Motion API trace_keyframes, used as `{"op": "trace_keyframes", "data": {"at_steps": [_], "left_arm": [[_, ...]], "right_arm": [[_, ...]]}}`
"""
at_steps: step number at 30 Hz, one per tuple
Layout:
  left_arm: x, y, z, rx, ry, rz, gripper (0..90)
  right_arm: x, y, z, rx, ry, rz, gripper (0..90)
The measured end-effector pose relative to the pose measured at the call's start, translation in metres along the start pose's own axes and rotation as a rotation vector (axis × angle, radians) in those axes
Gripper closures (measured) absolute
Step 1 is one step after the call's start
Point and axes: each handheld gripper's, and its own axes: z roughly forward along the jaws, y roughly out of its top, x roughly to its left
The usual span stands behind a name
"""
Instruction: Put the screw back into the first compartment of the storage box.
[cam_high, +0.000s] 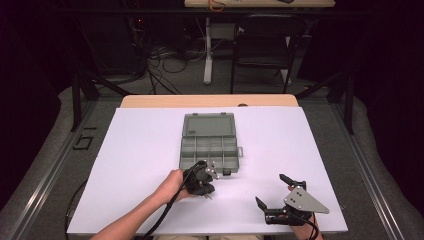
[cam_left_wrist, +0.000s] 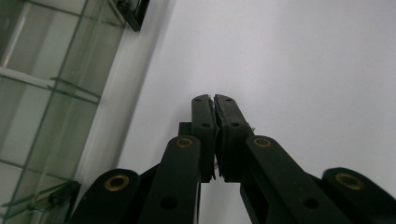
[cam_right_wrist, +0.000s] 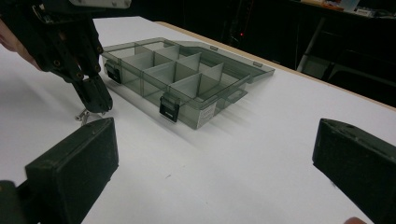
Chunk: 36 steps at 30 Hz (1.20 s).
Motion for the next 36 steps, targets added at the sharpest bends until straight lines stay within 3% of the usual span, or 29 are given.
{"op": "trace_keyframes", "data": {"at_steps": [9,36], "left_arm": [[0.001,-0.004,-0.014,-0.018,0.014,-0.009,87.7],[0.025,-0.021,-0.065,-0.061,0.073,-0.06,87.7]], "right_arm": [[0.0,0.0,0.0,0.006,0.002,-0.003,0.0],[0.0,0.0,0.0,0.011,0.007,-0.006,0.0]]}}
